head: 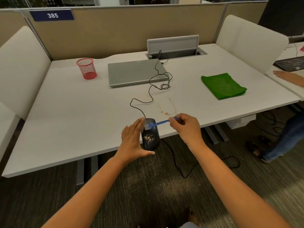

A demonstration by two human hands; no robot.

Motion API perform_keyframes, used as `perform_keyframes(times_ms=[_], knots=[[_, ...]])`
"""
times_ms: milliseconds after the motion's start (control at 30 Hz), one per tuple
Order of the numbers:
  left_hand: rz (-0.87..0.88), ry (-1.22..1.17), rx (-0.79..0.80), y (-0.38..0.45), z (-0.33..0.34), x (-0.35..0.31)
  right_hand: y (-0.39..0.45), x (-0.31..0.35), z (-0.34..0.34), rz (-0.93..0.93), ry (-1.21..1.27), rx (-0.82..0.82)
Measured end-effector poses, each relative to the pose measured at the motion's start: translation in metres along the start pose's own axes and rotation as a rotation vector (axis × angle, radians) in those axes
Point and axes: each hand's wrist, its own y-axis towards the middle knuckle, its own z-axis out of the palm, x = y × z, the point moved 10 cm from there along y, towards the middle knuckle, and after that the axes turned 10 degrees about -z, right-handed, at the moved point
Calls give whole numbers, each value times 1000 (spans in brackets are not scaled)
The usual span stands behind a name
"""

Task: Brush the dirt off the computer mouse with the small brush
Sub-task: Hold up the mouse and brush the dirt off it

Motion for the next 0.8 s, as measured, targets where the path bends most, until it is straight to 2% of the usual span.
perform_keyframes(times_ms=[167,300,400,533,700,800], knots=[[18,-15,-11,1,-4,-4,-5,-9,2,60,9,38],[3,-12,-32,1,-7,-5,-1,-13,-10,133,141,-79],[11,-13,-29,1,-7,-9,2,-12,-11,130,109,-101],[17,-14,-35,1,-8,-10,0,-12,-3,122,115,-32],[21,-18,-19,1,-6,-11,7,-6,-8,102,77,-85],[5,-13,-9,2,-4,-7,10,-1,-2,64,24,-38]])
